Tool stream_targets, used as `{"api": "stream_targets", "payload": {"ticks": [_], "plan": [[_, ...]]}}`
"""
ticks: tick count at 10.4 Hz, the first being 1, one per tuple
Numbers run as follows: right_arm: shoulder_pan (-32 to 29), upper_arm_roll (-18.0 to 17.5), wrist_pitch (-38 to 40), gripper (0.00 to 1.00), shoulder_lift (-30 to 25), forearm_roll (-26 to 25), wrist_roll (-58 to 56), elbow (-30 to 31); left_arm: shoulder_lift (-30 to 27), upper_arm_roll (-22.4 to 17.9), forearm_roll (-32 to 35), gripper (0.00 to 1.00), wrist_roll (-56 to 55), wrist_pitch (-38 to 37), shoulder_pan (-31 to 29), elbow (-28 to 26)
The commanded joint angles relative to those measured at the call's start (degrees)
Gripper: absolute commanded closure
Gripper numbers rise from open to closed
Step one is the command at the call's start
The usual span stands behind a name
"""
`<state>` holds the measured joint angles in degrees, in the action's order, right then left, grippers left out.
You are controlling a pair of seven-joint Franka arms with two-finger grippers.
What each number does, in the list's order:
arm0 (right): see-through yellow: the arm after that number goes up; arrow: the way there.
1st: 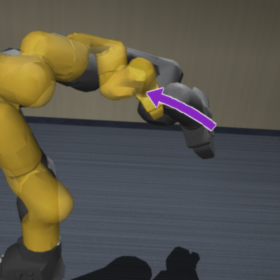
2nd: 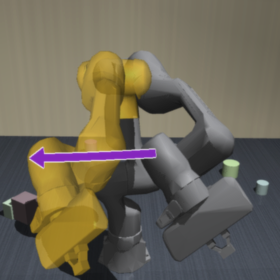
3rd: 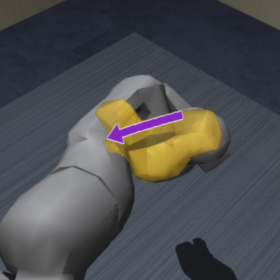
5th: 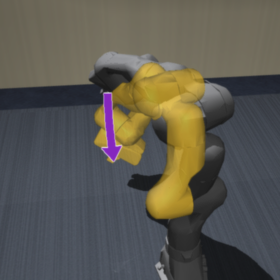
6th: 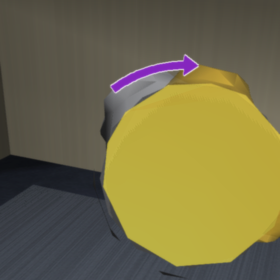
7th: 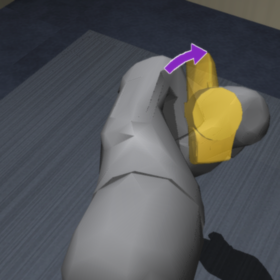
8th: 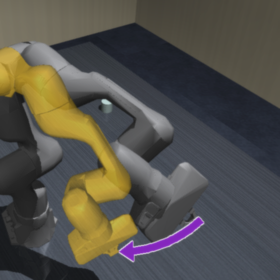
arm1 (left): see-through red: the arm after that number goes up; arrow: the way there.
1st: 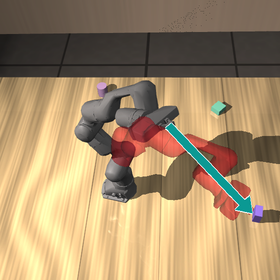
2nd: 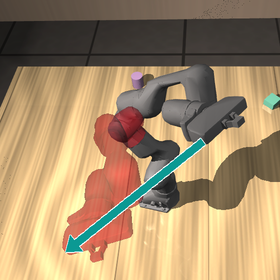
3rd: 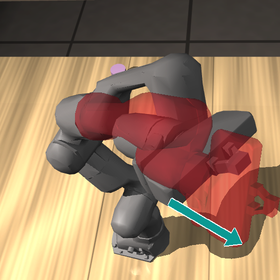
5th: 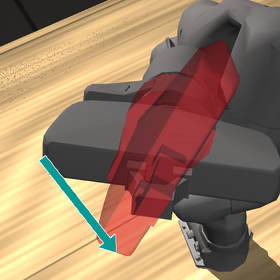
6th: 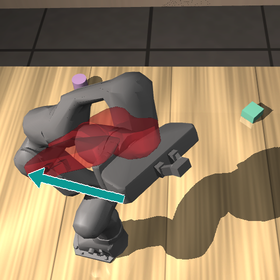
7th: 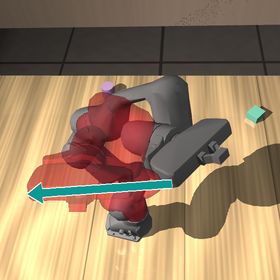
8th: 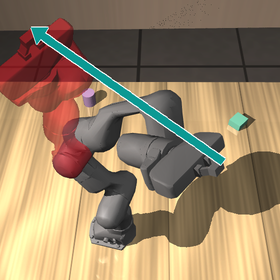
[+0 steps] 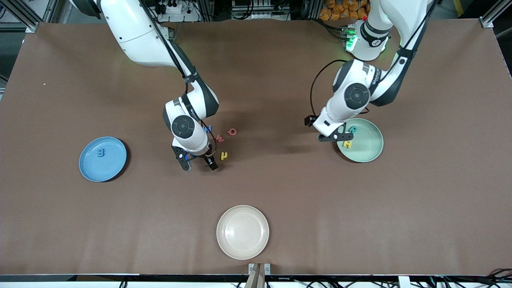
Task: Sort upper and lower case letters into plates
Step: 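Move the left gripper to the pink Q while the right carries e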
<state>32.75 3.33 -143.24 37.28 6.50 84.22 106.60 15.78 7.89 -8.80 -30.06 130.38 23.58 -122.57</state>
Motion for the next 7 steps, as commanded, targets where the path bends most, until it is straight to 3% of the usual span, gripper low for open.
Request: {"api": "stream_targets", "payload": {"ticks": [1, 2, 3, 4, 5, 7], "plan": [[0.82, 0.45, -0.03, 0.00, -1.68, 0.00, 1.30, 1.51, 2.93, -0.07, -1.13, 0.00, -5.60, -4.24, 1.11, 6.71], [0.82, 0.45, 0.06, 0.00, -1.95, 0.00, 1.38, 1.60, 4.51, -0.15, -1.22, 0.00, -7.37, -7.13, 1.98, 10.39], [0.91, 0.62, 0.06, 0.14, -2.21, 0.00, 1.39, 2.03, 6.17, -0.16, -1.22, 0.00, -8.52, -12.03, 2.52, 15.30], [1.00, 0.62, 0.06, 0.77, -2.91, 0.00, 1.39, 2.21, 7.15, -0.16, -1.22, 0.00, -11.22, -14.86, 3.22, 19.09], [1.00, 0.71, 0.06, 1.00, -3.53, 0.00, 1.39, 2.30, 8.46, -0.16, -1.31, 0.00, -14.38, -17.15, 3.92, 23.04], [1.00, 0.71, -0.03, 1.00, -4.06, -0.08, 1.30, 2.56, 10.49, -0.16, -1.31, 0.00, -18.00, -19.19, 5.33, 26.94]]}}
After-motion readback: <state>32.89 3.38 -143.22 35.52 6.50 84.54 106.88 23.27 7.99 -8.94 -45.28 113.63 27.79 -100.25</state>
